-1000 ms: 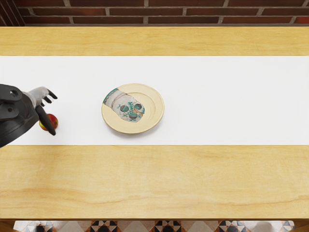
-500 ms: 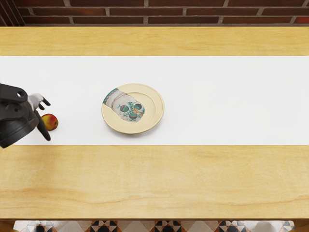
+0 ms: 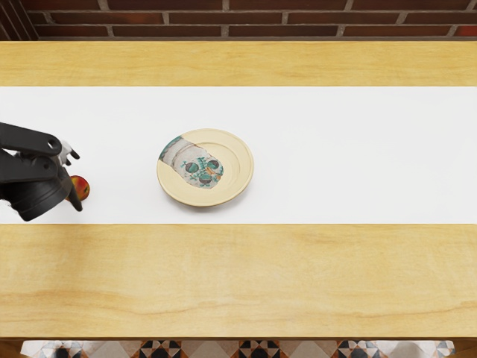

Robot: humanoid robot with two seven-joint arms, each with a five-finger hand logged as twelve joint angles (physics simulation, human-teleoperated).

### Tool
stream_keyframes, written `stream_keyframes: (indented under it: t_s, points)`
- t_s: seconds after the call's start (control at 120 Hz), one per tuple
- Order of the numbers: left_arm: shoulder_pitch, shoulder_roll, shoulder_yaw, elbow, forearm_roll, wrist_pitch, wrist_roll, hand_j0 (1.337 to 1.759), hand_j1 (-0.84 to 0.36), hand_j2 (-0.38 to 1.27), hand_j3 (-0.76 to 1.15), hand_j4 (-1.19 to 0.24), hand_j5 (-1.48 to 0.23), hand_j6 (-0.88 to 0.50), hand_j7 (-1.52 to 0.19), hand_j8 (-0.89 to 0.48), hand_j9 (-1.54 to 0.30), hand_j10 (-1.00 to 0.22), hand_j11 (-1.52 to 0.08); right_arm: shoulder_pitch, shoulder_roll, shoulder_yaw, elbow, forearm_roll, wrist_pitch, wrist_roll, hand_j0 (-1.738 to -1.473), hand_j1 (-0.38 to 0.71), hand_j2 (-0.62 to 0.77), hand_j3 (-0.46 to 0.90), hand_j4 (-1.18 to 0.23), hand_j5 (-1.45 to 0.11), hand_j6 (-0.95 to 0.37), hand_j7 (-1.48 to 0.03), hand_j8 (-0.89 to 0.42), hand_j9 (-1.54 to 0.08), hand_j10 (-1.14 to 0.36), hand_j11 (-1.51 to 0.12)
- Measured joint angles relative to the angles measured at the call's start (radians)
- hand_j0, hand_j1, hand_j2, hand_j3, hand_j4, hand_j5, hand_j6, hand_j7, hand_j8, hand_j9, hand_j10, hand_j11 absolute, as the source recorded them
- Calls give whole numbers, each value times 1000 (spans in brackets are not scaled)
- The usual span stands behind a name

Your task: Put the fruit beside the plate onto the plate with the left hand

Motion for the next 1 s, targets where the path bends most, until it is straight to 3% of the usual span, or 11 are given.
stream_keyframes:
  t_s: [0.6, 1.0]
  points:
    - [54, -40, -4, 73, -1, 0, 0, 1658, 46, 52, 0, -254, -330, -255, -330, -255, -330, -254, -330, 0, 0, 0, 0, 0, 0, 0, -1658, -308, -7, 0, -35, -45, -35, -45, -35, -45, -35, -45]
    - [78, -84, 1, 120, -21, 0, 0, 1658, -125, 80, 0, -396, -514, -396, -514, -396, -514, -396, -514, 0, 0, 0, -1, 0, 0, 0, -1658, -307, -7, 0, -35, -45, -35, -45, -35, -45, -35, -45]
